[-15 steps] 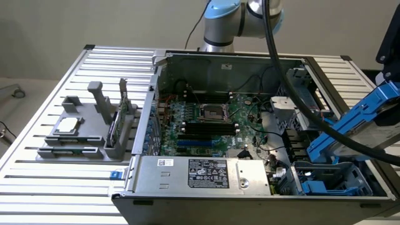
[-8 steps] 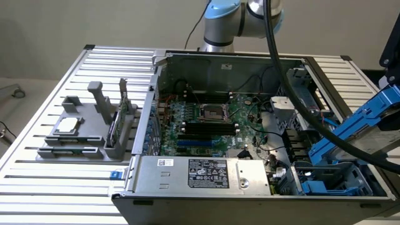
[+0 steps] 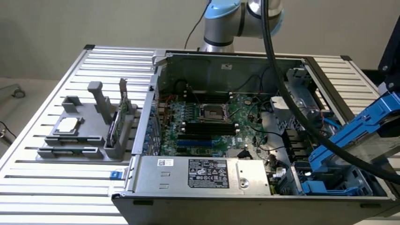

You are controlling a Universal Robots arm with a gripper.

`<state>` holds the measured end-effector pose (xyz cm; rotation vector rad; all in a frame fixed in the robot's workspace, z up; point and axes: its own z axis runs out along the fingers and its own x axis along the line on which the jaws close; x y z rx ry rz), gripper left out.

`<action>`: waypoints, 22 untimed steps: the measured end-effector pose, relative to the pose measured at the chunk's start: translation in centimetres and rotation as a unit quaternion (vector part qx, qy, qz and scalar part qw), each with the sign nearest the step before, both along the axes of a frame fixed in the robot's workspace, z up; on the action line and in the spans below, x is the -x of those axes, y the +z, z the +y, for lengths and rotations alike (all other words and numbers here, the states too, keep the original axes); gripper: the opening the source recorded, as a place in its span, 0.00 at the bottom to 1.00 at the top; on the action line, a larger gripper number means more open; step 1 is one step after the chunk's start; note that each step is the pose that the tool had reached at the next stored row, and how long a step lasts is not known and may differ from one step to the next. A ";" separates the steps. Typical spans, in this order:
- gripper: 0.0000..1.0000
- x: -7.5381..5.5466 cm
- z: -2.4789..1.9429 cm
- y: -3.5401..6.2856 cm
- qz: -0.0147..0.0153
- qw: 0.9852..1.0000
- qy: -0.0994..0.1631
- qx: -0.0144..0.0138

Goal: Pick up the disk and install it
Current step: 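Insert the disk into the insertion slot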

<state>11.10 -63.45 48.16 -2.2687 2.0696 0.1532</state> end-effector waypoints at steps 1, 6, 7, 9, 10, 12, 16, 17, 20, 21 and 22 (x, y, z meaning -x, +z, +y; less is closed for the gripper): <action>0.33 0.1 -0.01 -0.19 -0.001 1.000 0.000 0.000; 0.33 0.6 -0.02 -1.10 -0.006 1.000 0.000 0.000; 0.33 0.6 -0.02 -1.28 -0.007 1.000 0.000 0.000; 0.33 0.6 -0.04 -1.64 -0.010 1.000 0.000 0.000; 0.33 0.7 -0.05 -1.82 -0.011 1.000 0.000 0.000; 0.33 0.7 -0.06 -2.18 -0.012 1.000 -0.001 0.000; 0.33 0.8 -0.07 -2.91 -0.015 1.000 -0.007 0.000; 0.33 0.8 -0.07 -3.07 -0.015 1.000 -0.009 0.000; 0.33 0.8 -0.06 -3.35 -0.016 1.000 -0.014 0.000; 0.33 0.8 -0.06 -3.41 -0.016 1.000 -0.017 0.000; 0.33 0.8 -0.06 -3.48 -0.016 1.000 -0.019 0.000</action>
